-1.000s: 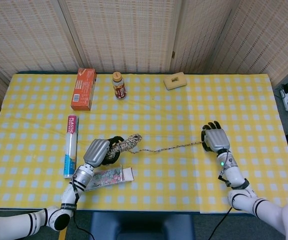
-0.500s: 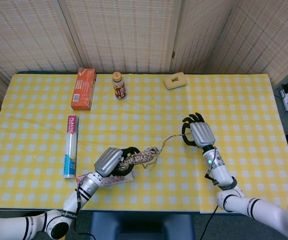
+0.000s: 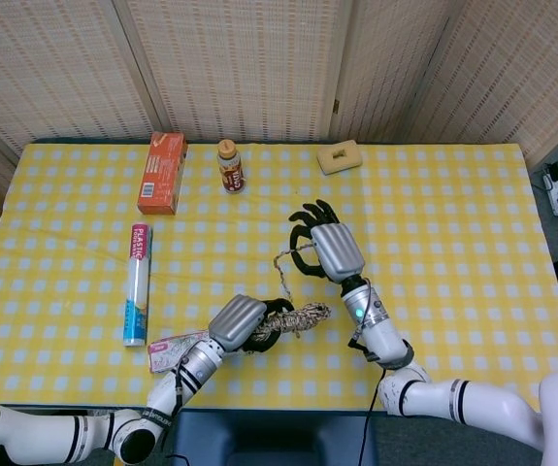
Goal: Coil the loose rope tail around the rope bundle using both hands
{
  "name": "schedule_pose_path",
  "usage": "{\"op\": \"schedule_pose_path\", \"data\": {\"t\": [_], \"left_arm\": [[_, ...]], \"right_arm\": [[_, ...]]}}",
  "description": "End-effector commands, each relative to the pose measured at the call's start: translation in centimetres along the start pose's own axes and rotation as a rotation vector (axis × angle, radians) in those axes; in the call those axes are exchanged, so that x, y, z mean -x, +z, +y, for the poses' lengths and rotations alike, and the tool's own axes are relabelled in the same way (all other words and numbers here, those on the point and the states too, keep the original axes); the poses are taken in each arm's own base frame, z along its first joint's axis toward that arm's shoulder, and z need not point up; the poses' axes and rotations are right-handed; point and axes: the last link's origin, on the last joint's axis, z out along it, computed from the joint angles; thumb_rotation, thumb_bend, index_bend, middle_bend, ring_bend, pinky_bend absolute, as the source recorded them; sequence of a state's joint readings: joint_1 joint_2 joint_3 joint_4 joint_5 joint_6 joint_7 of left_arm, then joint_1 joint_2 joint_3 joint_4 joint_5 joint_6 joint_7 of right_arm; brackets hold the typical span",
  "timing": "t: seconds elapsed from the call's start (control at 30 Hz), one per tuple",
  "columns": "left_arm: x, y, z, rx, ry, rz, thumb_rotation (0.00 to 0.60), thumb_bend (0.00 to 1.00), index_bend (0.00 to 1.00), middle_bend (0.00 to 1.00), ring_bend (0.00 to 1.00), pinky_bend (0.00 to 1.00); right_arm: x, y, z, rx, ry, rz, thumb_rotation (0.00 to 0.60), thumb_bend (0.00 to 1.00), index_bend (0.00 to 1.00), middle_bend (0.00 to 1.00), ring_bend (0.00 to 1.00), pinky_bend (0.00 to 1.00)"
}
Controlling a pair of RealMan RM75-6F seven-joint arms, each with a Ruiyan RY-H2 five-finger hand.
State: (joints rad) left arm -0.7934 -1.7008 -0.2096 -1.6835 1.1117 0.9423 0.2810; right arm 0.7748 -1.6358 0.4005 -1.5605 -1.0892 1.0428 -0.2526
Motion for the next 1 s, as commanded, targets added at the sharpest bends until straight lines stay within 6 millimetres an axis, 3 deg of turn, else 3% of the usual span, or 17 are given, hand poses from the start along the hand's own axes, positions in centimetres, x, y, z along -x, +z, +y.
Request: {"op": "schedule_pose_path", "data": {"t": [0.03,0.2,0.47,0.83,1.0], "left_arm": [[0.6,1.4,0.6,-0.040,0.024,-0.012,0.600,0.67,0.70,0.65,0.65,0.72],[0.8,2.6,0.5,-0.116,0.004,-0.006,0.600,0.67,0.69,0.65,0.65,0.72],[0.0,3.8,0.1,-0.246,-0.175,0.020,0.600,0.67,0.68,0.65,0.67,0.72],[-2.0,3.3,-3.0,-0.363,-0.347,0.162,0.600,0.67,0.68,0.65,0.67,0.72],[-2.6,3.2,-3.9,-0.392,-0.443,0.200,0.600,0.67,0.67,0.65,0.67,0.72]], "right_arm": [[-0.4,-0.1,-2.0,-0.040,0.021,0.025,0.600,0.55,0.70,0.28,0.11,0.00],[-0.9,-1.1,-3.2,-0.072,0.069,0.034,0.600,0.55,0.70,0.28,0.11,0.00],[-2.7,-3.6,-3.7,-0.120,0.118,0.081,0.600,0.55,0.70,0.28,0.11,0.00],[-4.3,-8.0,0.5,-0.078,0.140,0.144,0.600,0.58,0.71,0.28,0.11,0.00],[-3.8,-9.1,0.5,-0.113,0.161,0.090,0.600,0.58,0.71,0.28,0.11,0.00]]}}
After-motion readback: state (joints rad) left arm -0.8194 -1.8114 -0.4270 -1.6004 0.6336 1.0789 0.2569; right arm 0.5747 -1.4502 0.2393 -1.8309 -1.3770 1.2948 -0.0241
